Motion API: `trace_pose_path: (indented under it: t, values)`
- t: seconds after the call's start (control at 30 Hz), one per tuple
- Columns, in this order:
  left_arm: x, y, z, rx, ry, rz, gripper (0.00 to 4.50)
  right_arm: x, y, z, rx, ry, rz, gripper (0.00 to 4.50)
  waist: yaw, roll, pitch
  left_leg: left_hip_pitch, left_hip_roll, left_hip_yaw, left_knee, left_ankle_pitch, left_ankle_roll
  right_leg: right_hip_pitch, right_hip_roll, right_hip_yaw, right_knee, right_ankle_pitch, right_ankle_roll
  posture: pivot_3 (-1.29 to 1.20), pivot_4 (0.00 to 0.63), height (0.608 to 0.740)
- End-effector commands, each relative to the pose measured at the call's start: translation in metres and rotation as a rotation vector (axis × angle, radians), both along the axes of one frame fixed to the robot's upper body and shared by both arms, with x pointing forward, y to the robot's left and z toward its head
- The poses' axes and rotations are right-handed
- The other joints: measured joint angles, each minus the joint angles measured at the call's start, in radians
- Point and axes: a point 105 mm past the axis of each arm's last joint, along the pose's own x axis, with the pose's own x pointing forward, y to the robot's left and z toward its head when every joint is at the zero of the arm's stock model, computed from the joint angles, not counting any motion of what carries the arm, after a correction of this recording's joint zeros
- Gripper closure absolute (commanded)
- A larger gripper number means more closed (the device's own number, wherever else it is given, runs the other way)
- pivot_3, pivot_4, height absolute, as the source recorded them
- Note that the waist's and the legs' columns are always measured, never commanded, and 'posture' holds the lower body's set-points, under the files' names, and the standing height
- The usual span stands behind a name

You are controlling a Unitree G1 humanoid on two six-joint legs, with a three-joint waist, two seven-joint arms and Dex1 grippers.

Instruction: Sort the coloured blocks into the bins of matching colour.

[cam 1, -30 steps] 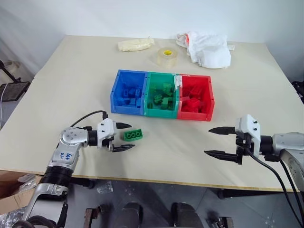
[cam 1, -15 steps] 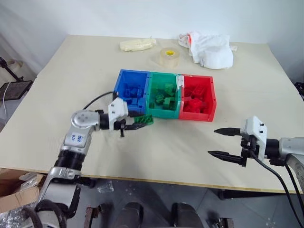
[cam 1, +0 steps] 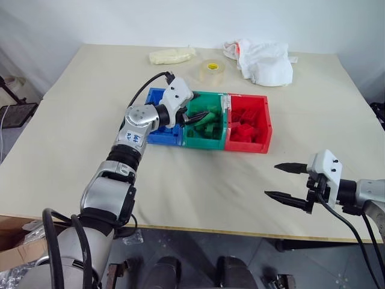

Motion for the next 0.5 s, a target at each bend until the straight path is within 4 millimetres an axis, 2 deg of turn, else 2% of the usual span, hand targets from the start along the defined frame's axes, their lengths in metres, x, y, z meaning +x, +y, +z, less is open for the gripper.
trace_pose_path:
  t: [0.03, 0.13, 0.27, 0.37, 0.5]
  values:
    - [-0.007, 0.001, 0.024, -0.056, -0.032, -0.080, 0.52, -0.001, 0.002, 0.011, 0.012, -0.049, 0.009, 0.00, 0.000, 0.000, 0.000, 0.000, 0.000, 0.000, 0.000, 0.000, 0.000, 0.000, 0.000, 0.000, 0.000, 0.000, 0.000, 0.00, 0.150, 0.740]
    - [-0.015, 0.013, 0.032, -0.110, -0.012, -0.131, 0.52, 0.001, 0.002, 0.011, 0.011, -0.049, 0.015, 0.00, -0.002, 0.000, 0.000, 0.000, 0.000, 0.000, 0.000, 0.000, 0.000, 0.000, 0.000, 0.000, 0.000, 0.000, 0.000, 0.00, 0.150, 0.740]
    - [-0.032, 0.042, 0.028, -0.120, 0.064, -0.181, 0.52, 0.008, -0.002, 0.012, 0.000, -0.046, 0.032, 0.00, -0.019, 0.000, 0.000, 0.000, 0.001, 0.000, 0.000, 0.000, 0.000, 0.000, 0.000, 0.000, 0.001, 0.000, 0.000, 0.00, 0.150, 0.740]
    - [-0.055, 0.083, 0.019, -0.107, 0.146, -0.165, 0.52, 0.019, -0.006, 0.015, -0.005, -0.041, 0.046, 0.00, -0.031, 0.000, 0.000, 0.001, 0.001, -0.001, 0.000, 0.000, 0.000, -0.001, 0.000, 0.001, 0.002, 0.000, 0.000, 0.00, 0.150, 0.740]
    - [-0.087, 0.125, 0.003, -0.058, 0.232, -0.107, 0.52, 0.030, -0.013, 0.016, -0.015, -0.027, 0.062, 0.00, -0.039, 0.000, 0.000, 0.001, 0.007, -0.001, -0.001, 0.000, 0.000, -0.001, 0.000, 0.002, 0.002, 0.000, 0.000, 0.00, 0.150, 0.740]
